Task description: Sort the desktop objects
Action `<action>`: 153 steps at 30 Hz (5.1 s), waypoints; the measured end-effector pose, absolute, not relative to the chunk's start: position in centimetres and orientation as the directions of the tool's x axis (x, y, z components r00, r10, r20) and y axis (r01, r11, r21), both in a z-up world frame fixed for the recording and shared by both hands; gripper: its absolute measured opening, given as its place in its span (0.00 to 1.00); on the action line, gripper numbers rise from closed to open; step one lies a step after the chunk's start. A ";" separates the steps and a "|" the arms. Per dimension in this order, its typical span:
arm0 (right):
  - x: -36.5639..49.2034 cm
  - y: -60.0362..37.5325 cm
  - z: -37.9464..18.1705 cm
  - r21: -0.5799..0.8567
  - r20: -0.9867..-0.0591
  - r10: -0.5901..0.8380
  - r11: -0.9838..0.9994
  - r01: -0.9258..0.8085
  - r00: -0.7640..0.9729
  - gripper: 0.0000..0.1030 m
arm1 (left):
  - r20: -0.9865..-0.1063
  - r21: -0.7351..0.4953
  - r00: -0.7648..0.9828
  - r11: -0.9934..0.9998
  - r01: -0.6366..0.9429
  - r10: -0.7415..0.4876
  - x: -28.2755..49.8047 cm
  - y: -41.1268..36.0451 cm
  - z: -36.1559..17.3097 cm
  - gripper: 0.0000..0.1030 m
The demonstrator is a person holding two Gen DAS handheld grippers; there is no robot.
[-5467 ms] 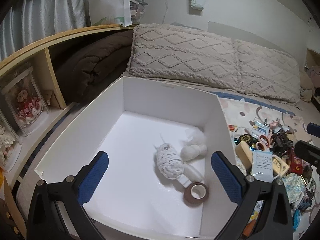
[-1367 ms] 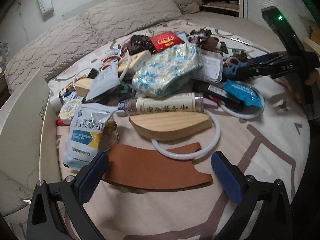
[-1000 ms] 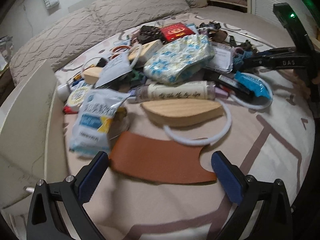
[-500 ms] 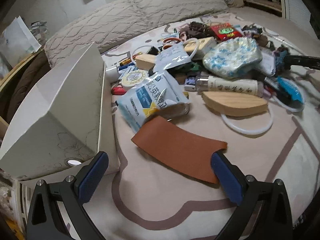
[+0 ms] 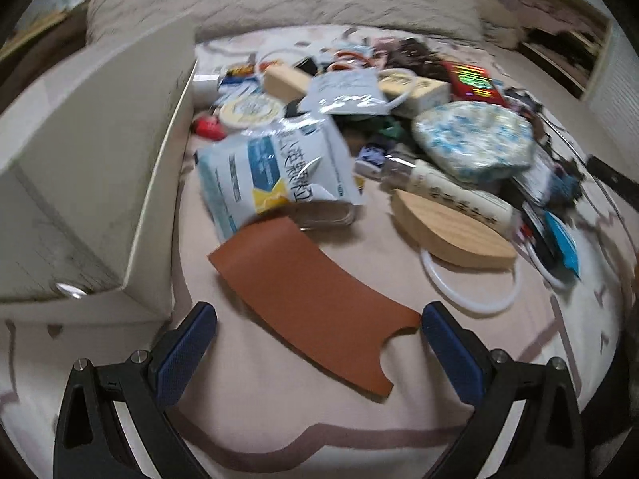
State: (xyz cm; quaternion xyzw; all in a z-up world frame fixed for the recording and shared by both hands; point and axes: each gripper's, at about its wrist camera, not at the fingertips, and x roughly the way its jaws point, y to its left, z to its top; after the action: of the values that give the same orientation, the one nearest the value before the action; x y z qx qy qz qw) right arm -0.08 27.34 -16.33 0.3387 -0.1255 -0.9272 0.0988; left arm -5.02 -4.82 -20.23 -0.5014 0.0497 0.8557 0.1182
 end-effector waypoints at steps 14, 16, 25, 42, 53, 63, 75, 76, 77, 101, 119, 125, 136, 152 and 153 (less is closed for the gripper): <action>0.6 28.5 -15.7 0.312 -0.583 -0.259 -0.947 0.082 -0.770 0.09 | -0.868 -0.062 -0.485 -0.993 -0.101 0.103 -6.6 -4.5 -21.1 1.00; 0.5 28.5 -15.8 0.309 -0.591 -0.258 -0.948 0.081 -0.764 0.09 | -0.868 -0.048 -0.486 -0.990 -0.132 0.106 -6.1 -4.3 -21.1 1.00; -0.2 27.4 -16.9 0.248 -0.636 -0.264 -0.960 0.132 -0.725 0.12 | -0.859 -0.007 -0.485 -0.951 -0.308 0.163 -4.2 -2.7 -20.8 1.00; -2.8 28.7 -19.8 0.434 -0.695 -0.359 -0.900 0.034 -0.623 0.90 | -0.847 -0.050 -0.449 -0.885 -0.463 0.283 -2.4 -1.3 -19.8 1.00; -3.1 28.5 -20.2 0.492 -0.662 -0.397 -0.870 0.030 -0.636 0.29 | -0.793 -0.183 -0.521 -0.939 -0.291 0.316 -4.0 -4.5 -18.3 1.00; -1.4 29.9 -18.1 0.534 -0.570 -0.414 -0.843 0.063 -0.709 0.16 | -0.789 -0.259 -0.481 -0.917 -0.303 0.382 -7.4 -4.0 -19.2 1.00; -0.5 32.3 -17.0 0.587 -0.505 -0.409 -0.808 0.045 -0.760 0.16 | -0.764 -0.431 -0.353 -0.834 -0.345 0.540 -4.4 -4.5 -19.5 1.00; -0.3 32.5 -16.9 0.589 -0.499 -0.404 -0.807 0.042 -0.767 0.16 | -0.769 -0.421 -0.342 -0.831 -0.364 0.540 -4.0 -4.2 -19.4 1.00; -0.2 32.9 -16.7 0.592 -0.490 -0.396 -0.805 0.037 -0.777 0.14 | -0.778 -0.404 -0.327 -0.826 -0.394 0.536 -3.4 -3.6 -19.4 1.00; 1.0 35.8 -18.5 0.674 -0.521 -0.350 -0.728 -0.124 -0.779 0.81 | -0.857 0.143 -0.394 -0.582 -0.801 0.333 -1.5 3.3 -19.5 1.00; -1.3 31.0 -20.9 0.642 -0.613 -0.419 -0.758 -0.113 -0.670 0.79 | -0.841 -0.211 -0.135 -0.547 -0.810 0.524 -2.6 2.0 -20.4 1.00; -2.5 30.9 -21.9 0.640 -0.624 -0.408 -0.756 -0.137 -0.667 0.36 | -0.838 -0.206 -0.127 -0.524 -0.826 0.530 -0.6 3.0 -19.7 1.00; -1.5 32.4 -20.6 0.743 -0.481 -0.457 -0.665 -0.073 -0.748 0.11 | -0.832 -0.259 -0.161 -0.628 -0.734 0.531 -2.0 2.7 -19.9 0.98; 1.4 35.9 -17.0 0.827 -0.292 -0.441 -0.563 0.008 -0.849 0.10 | -0.855 -0.177 -0.224 -0.670 -0.721 0.468 -1.2 3.3 -19.4 0.59; 1.6 36.1 -16.7 0.830 -0.281 -0.438 -0.557 0.012 -0.854 0.10 | -0.855 -0.173 -0.229 -0.672 -0.720 0.465 -1.1 3.4 -19.4 0.58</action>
State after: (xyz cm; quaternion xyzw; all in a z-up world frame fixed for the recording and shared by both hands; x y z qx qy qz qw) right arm 1.56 36.11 -16.74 0.2356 -0.4516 -0.8504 0.1321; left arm -1.13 3.36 -19.39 -0.4886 0.1302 0.7729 0.3833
